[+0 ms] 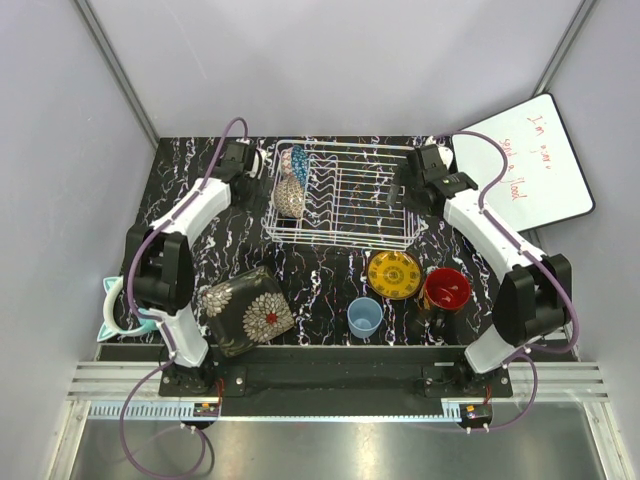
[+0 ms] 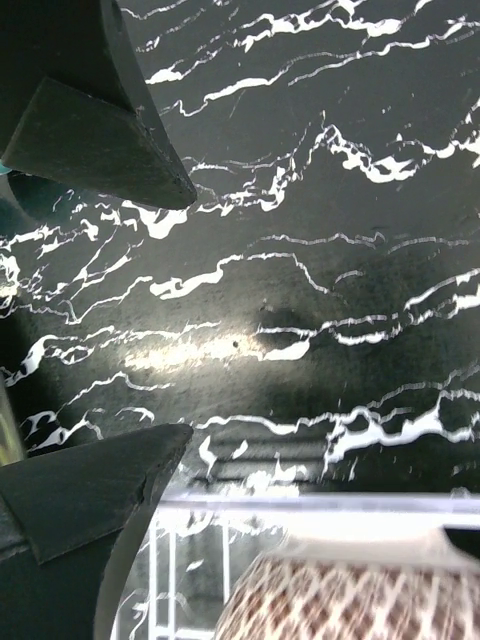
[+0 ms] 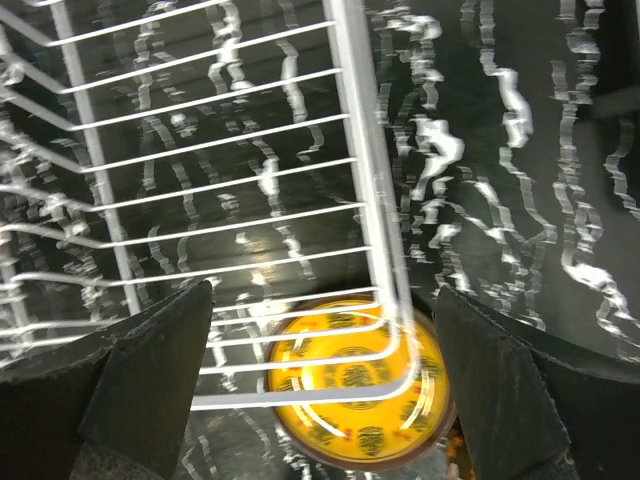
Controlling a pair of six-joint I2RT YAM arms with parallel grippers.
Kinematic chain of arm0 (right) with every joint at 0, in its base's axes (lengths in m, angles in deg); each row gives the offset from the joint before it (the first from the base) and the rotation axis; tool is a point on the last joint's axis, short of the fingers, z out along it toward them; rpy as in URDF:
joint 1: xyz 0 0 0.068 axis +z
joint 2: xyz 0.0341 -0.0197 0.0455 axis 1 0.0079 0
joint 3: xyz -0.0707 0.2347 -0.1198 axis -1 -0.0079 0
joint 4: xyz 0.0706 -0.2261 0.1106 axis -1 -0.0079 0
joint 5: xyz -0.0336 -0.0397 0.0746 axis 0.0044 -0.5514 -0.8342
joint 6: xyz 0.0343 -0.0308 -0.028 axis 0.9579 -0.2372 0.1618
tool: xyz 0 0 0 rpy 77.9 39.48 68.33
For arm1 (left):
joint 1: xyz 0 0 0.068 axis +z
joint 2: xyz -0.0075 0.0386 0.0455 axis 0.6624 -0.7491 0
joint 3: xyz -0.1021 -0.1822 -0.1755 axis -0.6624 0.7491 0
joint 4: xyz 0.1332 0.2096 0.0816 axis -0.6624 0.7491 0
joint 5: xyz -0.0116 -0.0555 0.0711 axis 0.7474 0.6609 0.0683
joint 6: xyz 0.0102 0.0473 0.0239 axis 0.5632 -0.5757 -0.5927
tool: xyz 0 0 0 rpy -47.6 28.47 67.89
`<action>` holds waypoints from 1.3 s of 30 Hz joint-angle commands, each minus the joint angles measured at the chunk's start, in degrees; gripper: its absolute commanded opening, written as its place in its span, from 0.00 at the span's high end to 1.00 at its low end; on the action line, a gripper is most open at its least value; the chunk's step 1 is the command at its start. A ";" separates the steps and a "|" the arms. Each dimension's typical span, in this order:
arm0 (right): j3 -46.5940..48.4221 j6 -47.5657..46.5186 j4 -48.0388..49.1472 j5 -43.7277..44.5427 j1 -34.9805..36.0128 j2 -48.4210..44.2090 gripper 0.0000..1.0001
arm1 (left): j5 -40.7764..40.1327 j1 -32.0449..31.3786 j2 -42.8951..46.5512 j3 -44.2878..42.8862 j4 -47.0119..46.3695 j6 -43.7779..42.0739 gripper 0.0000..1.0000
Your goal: Load the mixed dishes into the dish rack
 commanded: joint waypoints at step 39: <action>25.49 -3.57 -0.49 -7.60 -5.20 26.57 0.00 | 6.63 5.59 7.94 5.44 -2.81 -1.79 0.09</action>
